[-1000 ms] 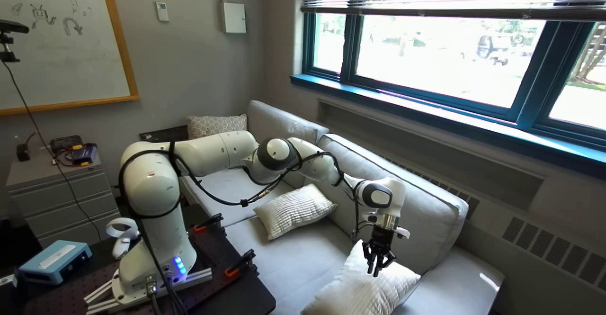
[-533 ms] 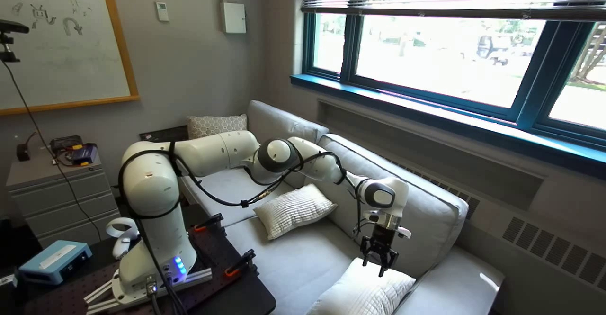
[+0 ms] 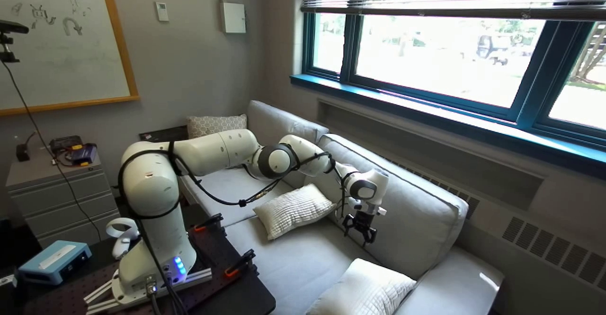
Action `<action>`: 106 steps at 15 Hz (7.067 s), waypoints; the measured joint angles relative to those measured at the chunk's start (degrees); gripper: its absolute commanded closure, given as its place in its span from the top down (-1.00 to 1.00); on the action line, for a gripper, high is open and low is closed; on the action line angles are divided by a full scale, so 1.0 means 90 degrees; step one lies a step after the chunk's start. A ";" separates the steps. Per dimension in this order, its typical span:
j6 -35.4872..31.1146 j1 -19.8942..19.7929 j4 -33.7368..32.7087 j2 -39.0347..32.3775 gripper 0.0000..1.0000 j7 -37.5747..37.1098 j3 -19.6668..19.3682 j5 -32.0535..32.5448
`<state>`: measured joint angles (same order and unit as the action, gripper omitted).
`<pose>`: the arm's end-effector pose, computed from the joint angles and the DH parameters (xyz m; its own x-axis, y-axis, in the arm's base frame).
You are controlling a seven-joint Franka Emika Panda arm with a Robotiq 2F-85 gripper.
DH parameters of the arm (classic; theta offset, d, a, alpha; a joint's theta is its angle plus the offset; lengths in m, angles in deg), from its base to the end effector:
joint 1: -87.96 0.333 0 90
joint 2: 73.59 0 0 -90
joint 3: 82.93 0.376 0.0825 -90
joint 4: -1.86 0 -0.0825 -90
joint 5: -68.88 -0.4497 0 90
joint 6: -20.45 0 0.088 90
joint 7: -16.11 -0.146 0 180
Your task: Arrange the small pillows on the right side of the sofa
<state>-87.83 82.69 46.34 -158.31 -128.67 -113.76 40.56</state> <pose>0.7943 -0.2847 -0.0490 -0.9501 -0.1489 0.2741 -0.1448 0.9888 0.0353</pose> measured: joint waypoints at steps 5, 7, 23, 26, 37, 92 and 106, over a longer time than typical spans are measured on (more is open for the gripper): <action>-0.0846 0.1026 0.0579 0.0176 1.00 0.0302 0.0209 -0.0037; -0.0885 0.0995 0.0667 0.0217 1.00 0.0392 0.0208 -0.0037; -0.0896 0.0704 0.0210 0.0229 1.00 -0.0247 0.1160 0.0630; -0.0835 0.0946 -0.0098 0.0213 1.00 -0.0482 0.1281 0.0075; -0.1209 0.2029 0.0427 0.0017 1.00 -0.0478 -0.0009 -0.3610; -0.2010 -0.0112 0.1763 0.0058 1.00 0.1143 0.3316 -0.4711; -0.2491 0.2268 0.3731 -0.0098 1.00 -0.0495 0.1169 -0.6292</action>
<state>-110.25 103.11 79.92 -159.19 -133.13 -103.24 -16.07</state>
